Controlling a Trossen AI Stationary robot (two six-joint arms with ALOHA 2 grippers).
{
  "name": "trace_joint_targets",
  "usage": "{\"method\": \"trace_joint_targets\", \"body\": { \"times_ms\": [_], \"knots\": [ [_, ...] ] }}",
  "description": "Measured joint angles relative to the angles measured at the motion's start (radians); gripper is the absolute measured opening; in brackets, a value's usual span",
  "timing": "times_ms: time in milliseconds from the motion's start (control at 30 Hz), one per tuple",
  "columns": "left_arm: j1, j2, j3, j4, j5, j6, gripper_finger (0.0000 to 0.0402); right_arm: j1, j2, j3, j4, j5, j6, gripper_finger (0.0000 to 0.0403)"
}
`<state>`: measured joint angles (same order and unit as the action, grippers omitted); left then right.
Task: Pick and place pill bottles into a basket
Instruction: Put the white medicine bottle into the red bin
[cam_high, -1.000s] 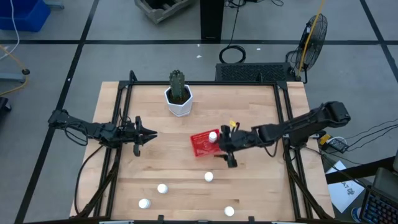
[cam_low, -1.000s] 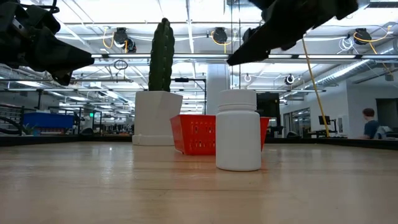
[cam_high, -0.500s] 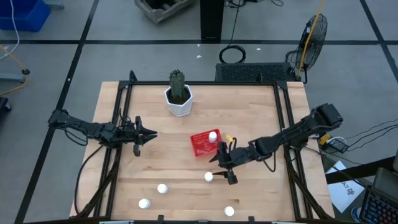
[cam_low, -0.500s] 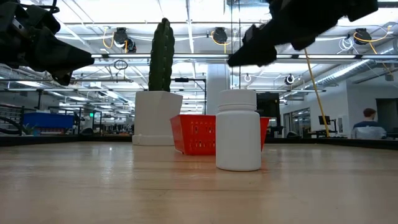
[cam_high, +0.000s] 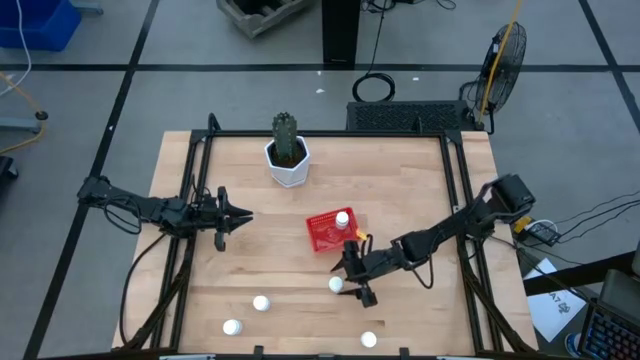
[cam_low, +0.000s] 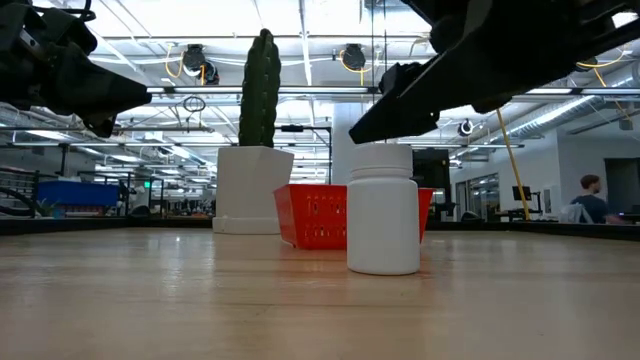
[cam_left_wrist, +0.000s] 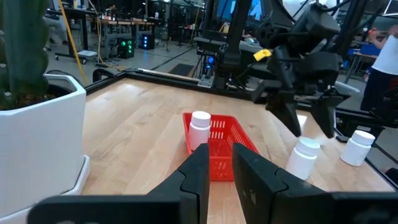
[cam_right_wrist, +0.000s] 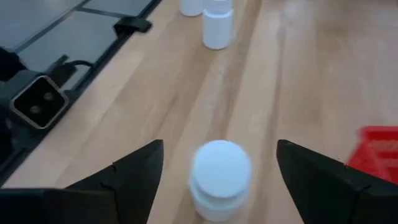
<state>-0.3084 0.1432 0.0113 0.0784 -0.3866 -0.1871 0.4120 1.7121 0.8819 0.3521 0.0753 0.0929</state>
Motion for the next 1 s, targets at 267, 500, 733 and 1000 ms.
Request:
{"method": "trace_joint_targets", "body": {
  "times_ms": [267,500,733,1000],
  "knots": [
    [0.000,0.000,0.000,0.000,0.000,0.000,0.0074,0.003,0.069,0.045,-0.013,0.001,-0.011,0.0293],
    [0.000,0.000,0.000,0.000,0.000,0.000,0.0074,0.003,0.065,0.060,-0.083,0.006,-0.006,0.0279],
    [0.000,0.000,0.000,0.000,0.000,0.000,0.0074,0.003,0.065,0.060,-0.094,0.005,0.000,0.0261],
    [0.000,0.000,0.000,0.000,0.000,0.000,0.0074,0.003,0.065,0.060,-0.082,0.006,0.000,0.0218]
  ]
}}
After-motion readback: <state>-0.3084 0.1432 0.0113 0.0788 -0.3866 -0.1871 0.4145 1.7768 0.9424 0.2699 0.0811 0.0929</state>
